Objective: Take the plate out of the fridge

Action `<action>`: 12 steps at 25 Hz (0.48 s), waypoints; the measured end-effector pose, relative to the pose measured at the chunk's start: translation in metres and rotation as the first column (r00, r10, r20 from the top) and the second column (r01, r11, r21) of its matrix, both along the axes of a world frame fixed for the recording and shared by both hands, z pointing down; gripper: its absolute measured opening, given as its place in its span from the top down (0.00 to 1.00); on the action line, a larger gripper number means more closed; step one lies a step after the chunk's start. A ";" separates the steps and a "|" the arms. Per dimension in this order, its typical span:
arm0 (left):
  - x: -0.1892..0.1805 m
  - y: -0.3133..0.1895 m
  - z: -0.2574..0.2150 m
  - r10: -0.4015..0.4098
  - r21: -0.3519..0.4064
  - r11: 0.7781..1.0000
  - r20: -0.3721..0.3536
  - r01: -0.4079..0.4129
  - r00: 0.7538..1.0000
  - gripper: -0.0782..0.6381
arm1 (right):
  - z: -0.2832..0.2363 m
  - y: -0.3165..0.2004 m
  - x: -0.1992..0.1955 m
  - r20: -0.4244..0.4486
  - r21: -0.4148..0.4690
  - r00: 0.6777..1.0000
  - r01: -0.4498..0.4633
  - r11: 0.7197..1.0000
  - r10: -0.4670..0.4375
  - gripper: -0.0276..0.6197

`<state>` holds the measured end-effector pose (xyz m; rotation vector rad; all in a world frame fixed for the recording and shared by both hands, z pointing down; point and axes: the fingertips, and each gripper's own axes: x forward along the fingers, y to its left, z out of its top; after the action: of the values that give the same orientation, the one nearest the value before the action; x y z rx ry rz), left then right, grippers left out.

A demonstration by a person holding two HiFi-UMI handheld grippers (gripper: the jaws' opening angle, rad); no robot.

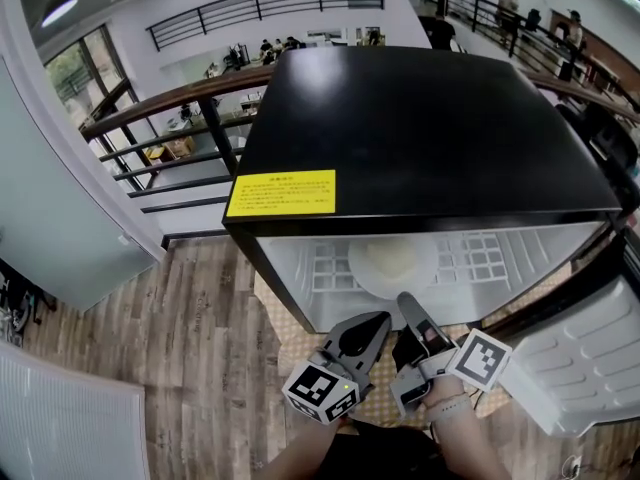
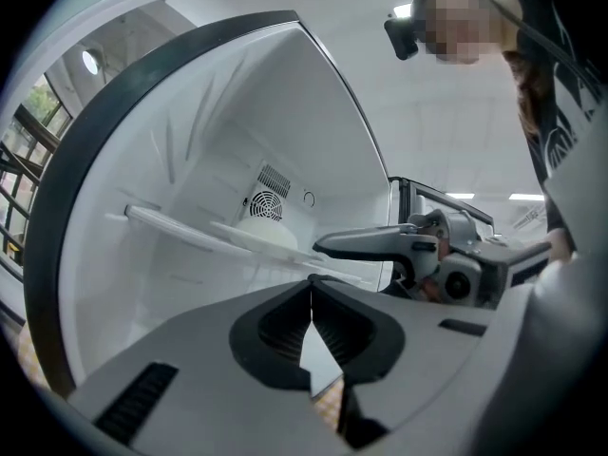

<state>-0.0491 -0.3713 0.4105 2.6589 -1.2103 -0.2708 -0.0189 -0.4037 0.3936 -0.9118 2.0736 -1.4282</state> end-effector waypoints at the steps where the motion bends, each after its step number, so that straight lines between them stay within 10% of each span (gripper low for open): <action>1: 0.001 0.000 0.000 0.002 -0.001 1.000 0.000 -0.002 1.000 0.88 | 0.002 -0.003 0.001 0.023 -0.027 1.000 -0.008 1.000 0.009 0.78; 12: 0.000 -0.001 0.002 0.003 -0.004 1.000 0.001 -0.003 1.000 0.88 | 0.004 -0.012 0.006 0.124 -0.153 0.989 -0.056 0.987 0.076 0.83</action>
<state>-0.0494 -0.3727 0.4124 2.6571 -1.2063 -0.2662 -0.0127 -0.4161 0.3974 -0.9114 1.8455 -1.5805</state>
